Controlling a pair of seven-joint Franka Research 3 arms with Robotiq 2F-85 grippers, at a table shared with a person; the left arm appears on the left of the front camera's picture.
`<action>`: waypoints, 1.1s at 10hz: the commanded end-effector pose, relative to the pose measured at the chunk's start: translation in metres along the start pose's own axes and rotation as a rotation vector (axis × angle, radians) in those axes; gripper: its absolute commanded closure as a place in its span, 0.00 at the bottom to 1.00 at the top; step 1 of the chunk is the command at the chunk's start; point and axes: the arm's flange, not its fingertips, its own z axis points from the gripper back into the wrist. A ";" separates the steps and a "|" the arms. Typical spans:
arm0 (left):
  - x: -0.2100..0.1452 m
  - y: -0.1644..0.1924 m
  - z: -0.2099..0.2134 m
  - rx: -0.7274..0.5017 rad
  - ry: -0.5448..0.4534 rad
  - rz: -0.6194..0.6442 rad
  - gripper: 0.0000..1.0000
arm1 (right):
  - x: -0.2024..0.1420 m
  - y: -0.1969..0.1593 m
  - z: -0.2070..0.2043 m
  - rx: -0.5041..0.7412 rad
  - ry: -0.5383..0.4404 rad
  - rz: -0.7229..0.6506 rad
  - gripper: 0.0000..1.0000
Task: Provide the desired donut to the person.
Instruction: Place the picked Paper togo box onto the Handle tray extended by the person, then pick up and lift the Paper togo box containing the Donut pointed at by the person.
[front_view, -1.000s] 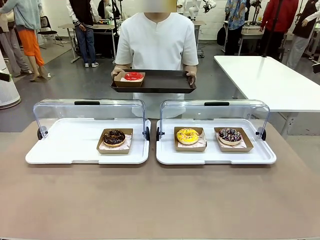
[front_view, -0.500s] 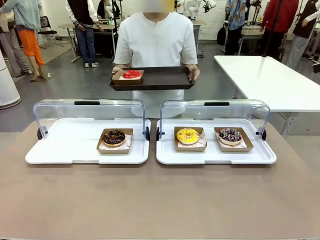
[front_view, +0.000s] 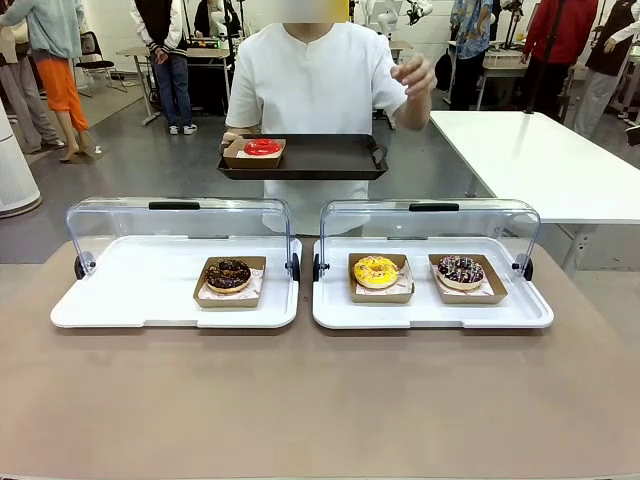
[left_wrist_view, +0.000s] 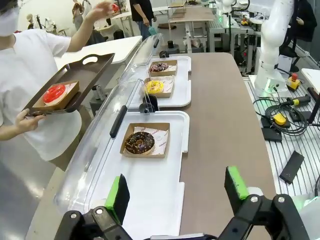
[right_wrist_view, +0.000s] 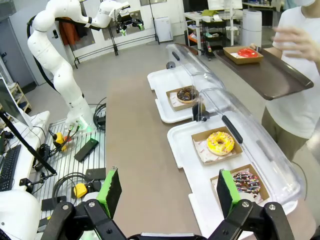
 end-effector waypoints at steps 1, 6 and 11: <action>0.000 0.000 0.000 0.006 -0.004 -0.002 0.00 | 0.001 0.000 0.000 0.005 -0.008 0.003 0.00; 0.000 0.000 0.000 0.006 -0.004 -0.002 0.00 | 0.001 0.000 0.000 0.005 -0.008 0.003 0.00; 0.000 0.000 0.000 0.006 -0.004 -0.002 0.00 | 0.001 0.000 0.000 0.005 -0.008 0.003 0.00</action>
